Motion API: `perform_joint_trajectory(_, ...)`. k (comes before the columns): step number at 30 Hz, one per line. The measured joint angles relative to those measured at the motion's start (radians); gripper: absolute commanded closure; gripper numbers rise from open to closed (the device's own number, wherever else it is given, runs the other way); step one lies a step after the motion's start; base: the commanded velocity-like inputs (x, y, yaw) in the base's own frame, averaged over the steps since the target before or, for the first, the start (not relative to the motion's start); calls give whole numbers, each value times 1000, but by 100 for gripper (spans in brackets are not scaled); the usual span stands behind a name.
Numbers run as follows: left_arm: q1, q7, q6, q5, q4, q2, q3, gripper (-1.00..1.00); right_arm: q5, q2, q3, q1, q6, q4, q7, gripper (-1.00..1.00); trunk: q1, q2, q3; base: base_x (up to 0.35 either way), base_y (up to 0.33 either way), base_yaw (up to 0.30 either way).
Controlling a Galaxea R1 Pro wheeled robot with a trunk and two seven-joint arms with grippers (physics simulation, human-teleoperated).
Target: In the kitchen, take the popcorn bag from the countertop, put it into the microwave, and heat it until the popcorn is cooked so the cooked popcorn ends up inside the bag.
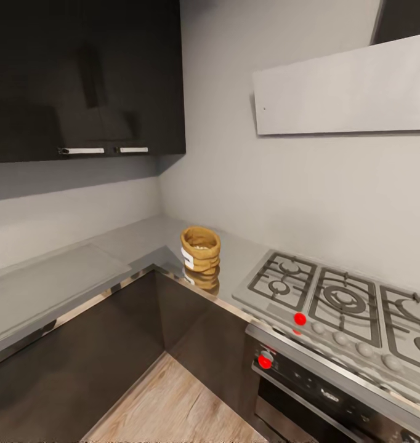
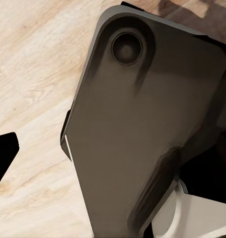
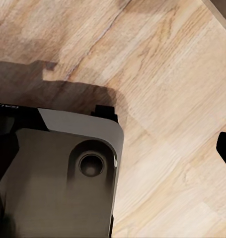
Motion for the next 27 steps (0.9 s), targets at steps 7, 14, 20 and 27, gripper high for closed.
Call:
perform_joint_trajectory(7, 0, 0, 0, 0, 0, 0, 0, -100, 0, 0, 0, 0, -4, 0, -1, -100, 0, 0, -11, 0, 0, 0)
perform_joint_trajectory(14, 0, 0, 0, 0, 0, 0, 0, -100, 0, 0, 0, 1, -13, -1, -1, -100, 0, 0, -23, 0, 0, 0)
perform_joint_trajectory(20, 0, 0, 0, 0, 0, 0, 0, -100, 1, 1, 0, 1, -14, -1, -1, -100, 0, 0, -32, 0, 0, 0)
perform_joint_trajectory(27, 0, 0, 0, 0, 0, 0, 0, -100, 2, 0, 0, 0, -14, 0, -2, -100, 0, 0, -44, 0, 0, 0)
